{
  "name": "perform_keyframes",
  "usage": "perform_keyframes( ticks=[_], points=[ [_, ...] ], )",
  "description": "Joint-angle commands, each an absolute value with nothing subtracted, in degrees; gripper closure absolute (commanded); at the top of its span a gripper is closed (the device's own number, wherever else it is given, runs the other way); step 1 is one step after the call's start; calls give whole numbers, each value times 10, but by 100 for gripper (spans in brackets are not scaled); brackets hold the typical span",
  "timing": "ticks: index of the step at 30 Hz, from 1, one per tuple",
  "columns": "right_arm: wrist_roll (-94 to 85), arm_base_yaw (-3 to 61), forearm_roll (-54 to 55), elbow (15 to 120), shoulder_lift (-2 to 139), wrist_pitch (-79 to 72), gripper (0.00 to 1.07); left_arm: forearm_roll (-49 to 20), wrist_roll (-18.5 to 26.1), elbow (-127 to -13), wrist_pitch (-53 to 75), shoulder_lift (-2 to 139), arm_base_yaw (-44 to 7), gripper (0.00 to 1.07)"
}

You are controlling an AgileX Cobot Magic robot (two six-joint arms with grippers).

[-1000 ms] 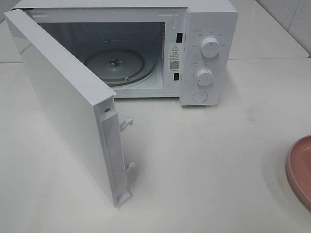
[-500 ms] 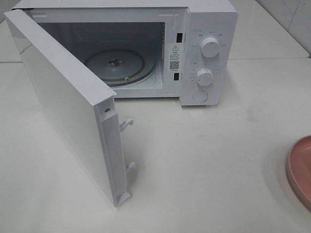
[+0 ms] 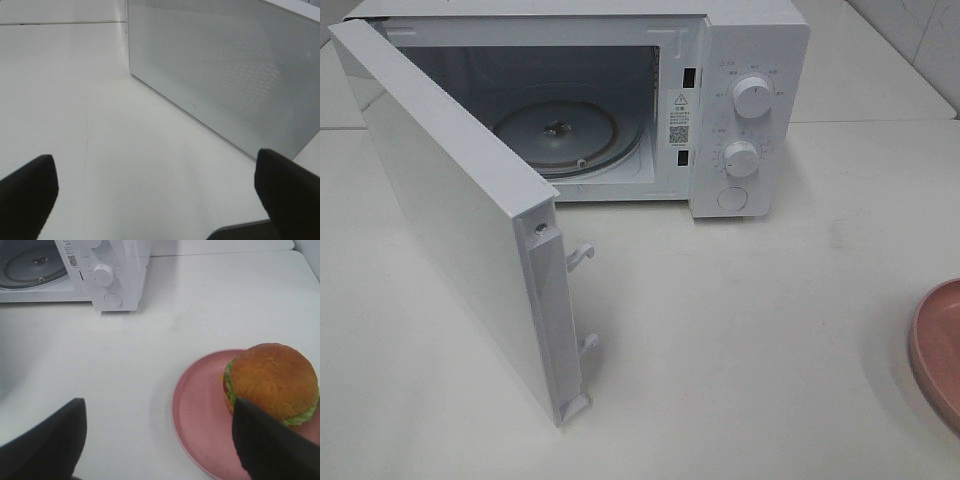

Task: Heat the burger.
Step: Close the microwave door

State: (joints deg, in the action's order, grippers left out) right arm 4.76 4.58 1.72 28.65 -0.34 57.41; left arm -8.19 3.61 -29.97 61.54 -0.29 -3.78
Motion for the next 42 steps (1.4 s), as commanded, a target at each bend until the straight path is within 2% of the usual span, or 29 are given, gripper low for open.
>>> perform_keyframes(
  ticks=[1,25,42],
  points=[
    [52,43,17,285,-18,570,31,-82,35,-298,610,-13,-36,6],
    [52,43,17,285,-18,570,31,-82,35,-298,610,-13,-36,6],
    [52,43,17,285,-18,570,31,-106,33,-307,603,1,-36,7]
  ],
)
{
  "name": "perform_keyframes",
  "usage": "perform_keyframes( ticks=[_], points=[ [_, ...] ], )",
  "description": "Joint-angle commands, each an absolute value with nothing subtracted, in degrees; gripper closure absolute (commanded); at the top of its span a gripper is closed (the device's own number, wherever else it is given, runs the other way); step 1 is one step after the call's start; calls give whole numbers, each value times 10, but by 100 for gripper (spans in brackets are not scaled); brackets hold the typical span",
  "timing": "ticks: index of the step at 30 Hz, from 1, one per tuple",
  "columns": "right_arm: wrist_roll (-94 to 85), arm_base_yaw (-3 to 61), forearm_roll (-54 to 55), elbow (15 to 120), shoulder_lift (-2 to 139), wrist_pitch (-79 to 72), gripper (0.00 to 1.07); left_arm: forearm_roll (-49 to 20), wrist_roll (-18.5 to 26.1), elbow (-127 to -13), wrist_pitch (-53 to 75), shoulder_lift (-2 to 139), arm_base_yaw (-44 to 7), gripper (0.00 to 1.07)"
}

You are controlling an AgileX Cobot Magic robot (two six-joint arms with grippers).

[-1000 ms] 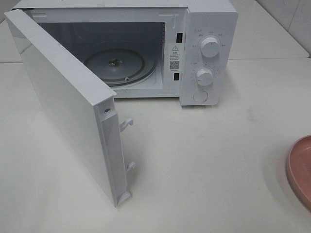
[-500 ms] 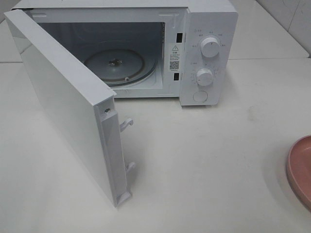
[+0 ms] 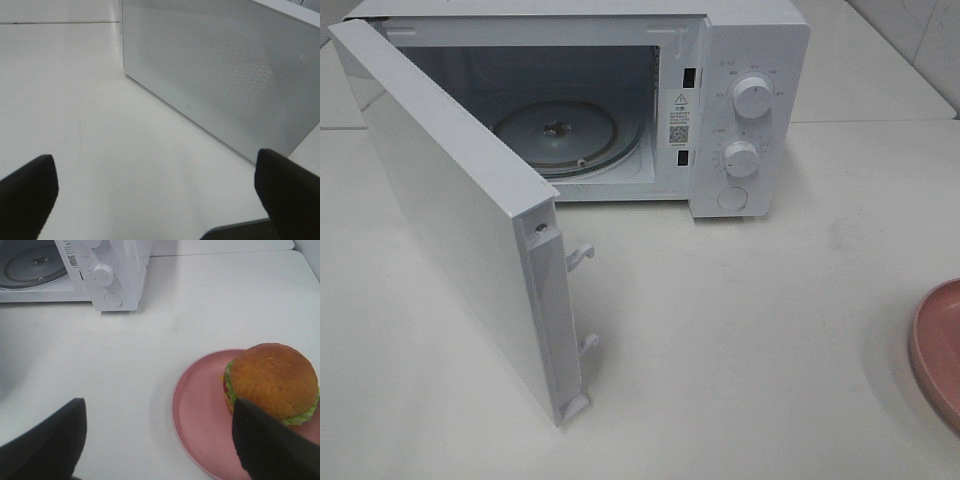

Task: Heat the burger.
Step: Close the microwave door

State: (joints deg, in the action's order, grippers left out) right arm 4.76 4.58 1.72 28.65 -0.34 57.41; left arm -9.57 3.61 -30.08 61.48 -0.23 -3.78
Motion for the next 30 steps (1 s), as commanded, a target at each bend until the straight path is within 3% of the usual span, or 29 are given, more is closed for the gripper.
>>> perform_keyframes(
  ticks=[1,5,6,7,8,9,10,11,12,13,14,16,18,24,30],
  points=[
    [52,43,17,285,-18,570,31,-106,33,-307,603,1,-36,7],
    [52,43,17,285,-18,570,31,-114,33,-329,566,42,-36,18],
    [52,43,17,285,-18,570,31,-113,33,-329,551,60,-36,27],
    [52,43,17,285,-18,570,31,-113,33,-329,551,60,-36,27],
    [52,43,17,285,-18,570,31,-114,33,-329,540,84,-36,41],
    [52,43,17,285,-18,570,31,-114,33,-329,540,84,-36,41],
    [52,43,17,285,-18,570,31,-114,33,-329,538,95,-36,50],
    [52,43,17,285,-18,570,31,-114,33,-329,527,117,-36,68],
    [52,43,17,285,-18,570,31,-114,33,-329,527,117,-36,68],
    [52,43,17,285,-18,570,31,-114,33,-328,510,142,-36,82],
    [52,43,17,285,-18,570,31,-114,33,-328,510,142,-36,82],
    [52,43,17,285,-18,570,31,-113,33,-328,486,186,-36,102],
    [52,43,17,285,-18,570,31,-111,38,-328,476,201,-36,107],
    [52,43,17,285,-18,570,31,-103,110,-328,344,285,-39,107],
    [52,43,17,285,-18,570,31,-122,140,-286,204,324,-41,107]
  ],
)
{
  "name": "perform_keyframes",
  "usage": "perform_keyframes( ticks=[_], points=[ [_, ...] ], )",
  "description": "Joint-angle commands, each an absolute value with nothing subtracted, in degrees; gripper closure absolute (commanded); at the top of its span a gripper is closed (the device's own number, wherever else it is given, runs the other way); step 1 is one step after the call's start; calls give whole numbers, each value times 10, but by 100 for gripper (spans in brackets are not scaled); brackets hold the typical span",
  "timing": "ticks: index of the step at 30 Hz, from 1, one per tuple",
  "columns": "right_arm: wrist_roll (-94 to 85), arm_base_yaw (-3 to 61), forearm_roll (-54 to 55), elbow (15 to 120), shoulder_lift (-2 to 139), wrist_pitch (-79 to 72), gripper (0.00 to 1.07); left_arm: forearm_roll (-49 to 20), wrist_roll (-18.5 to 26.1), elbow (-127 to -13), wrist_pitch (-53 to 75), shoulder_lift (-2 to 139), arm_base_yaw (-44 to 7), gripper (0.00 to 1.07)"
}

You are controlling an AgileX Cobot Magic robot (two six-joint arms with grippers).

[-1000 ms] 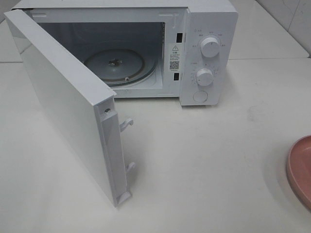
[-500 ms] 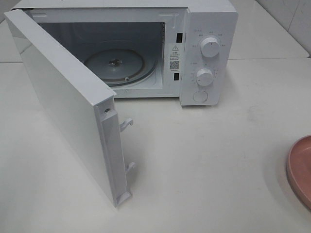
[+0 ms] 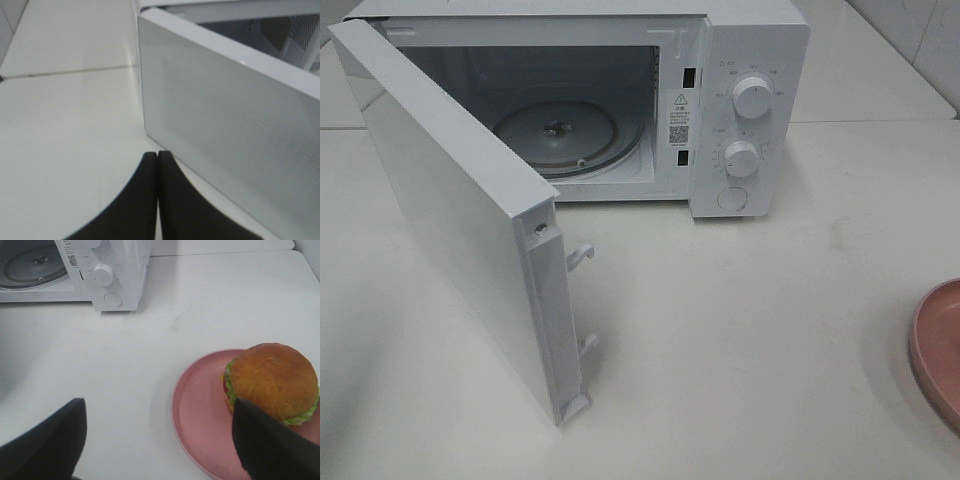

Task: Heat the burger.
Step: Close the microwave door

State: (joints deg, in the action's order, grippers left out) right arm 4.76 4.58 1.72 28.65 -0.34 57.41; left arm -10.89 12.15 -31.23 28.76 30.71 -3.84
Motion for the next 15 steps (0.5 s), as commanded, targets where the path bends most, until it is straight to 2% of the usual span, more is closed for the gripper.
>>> perform_keyframes(
  ticks=[1,7,13,15],
  points=[
    [52,43,17,285,-18,570,31,-126,143,-271,174,331,-41,107],
    [52,43,17,285,-18,570,31,-142,145,-176,-5,388,-41,107],
    [52,43,17,285,-18,570,31,-138,144,-141,-127,441,-41,107],
    [52,43,17,285,-18,570,31,-117,133,-138,-184,480,-41,107]
  ],
)
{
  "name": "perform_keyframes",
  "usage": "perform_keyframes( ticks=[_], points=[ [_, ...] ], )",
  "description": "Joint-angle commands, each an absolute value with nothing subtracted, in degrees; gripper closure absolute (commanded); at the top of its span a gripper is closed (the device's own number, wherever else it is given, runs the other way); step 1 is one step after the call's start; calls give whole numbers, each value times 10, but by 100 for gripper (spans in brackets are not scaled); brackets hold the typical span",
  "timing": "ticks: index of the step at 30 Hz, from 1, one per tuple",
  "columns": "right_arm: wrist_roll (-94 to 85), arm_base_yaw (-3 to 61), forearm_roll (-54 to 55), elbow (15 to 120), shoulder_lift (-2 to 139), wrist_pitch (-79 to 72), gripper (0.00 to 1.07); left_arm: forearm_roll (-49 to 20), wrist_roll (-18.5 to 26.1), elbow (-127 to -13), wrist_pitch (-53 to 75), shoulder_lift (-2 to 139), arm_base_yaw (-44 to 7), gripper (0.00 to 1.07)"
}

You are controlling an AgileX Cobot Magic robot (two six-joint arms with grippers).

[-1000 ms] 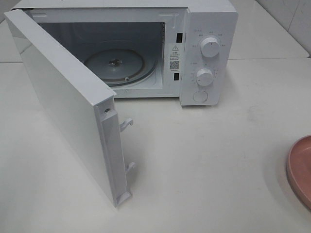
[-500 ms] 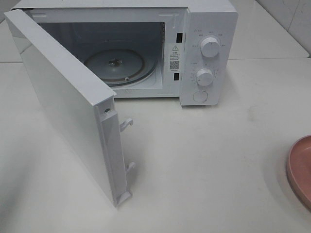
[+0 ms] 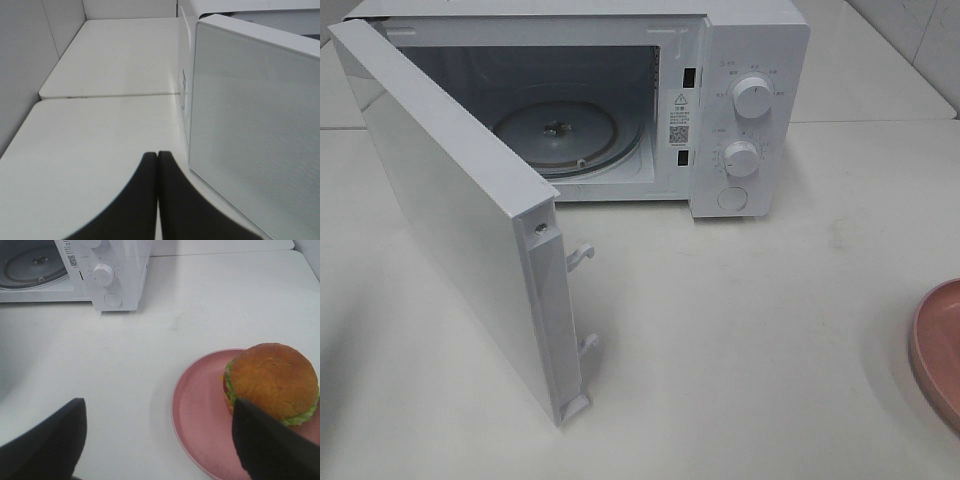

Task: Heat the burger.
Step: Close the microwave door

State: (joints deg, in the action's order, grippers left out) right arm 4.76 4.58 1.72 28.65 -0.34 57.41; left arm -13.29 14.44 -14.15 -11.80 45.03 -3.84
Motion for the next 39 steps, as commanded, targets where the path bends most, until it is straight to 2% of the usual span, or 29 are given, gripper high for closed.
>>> perform_keyframes(
  ticks=[1,2,3,5,6,8,11,13,16,20,26,28,31,33,39],
  points=[
    [52,43,17,285,-18,570,31,-117,133,-138,-184,480,-41,107],
    [52,43,17,285,-18,570,31,-91,106,-138,-216,507,-41,107],
    [52,43,17,285,-18,570,31,-91,106,-138,-216,507,-41,107],
    [52,43,17,285,-18,570,31,-19,44,-138,-261,557,-41,107],
    [52,43,17,285,-18,570,31,-19,44,-138,-261,557,-41,107],
    [52,43,17,285,-18,570,31,119,-40,-138,-315,614,-41,107],
    [52,43,17,285,-18,570,31,146,-62,-138,-327,625,-41,107],
    [52,43,17,285,-18,570,31,230,-125,-138,-393,682,-41,107],
    [52,43,17,285,-18,570,31,255,-143,-143,-440,721,-41,107],
    [52,43,17,285,-18,570,31,263,-159,-160,-460,759,-42,107],
    [52,43,17,285,-18,570,31,261,-171,-201,-460,812,-88,107],
    [52,43,17,285,-18,570,31,234,-171,-223,-462,844,-129,107],
    [52,43,17,285,-18,570,31,221,-170,-226,-464,850,-139,107],
    [52,43,17,285,-18,570,31,183,-151,-238,-464,873,-180,107],
    [52,43,17,285,-18,570,31,133,-125,-265,-463,902,-233,107]
  ],
)
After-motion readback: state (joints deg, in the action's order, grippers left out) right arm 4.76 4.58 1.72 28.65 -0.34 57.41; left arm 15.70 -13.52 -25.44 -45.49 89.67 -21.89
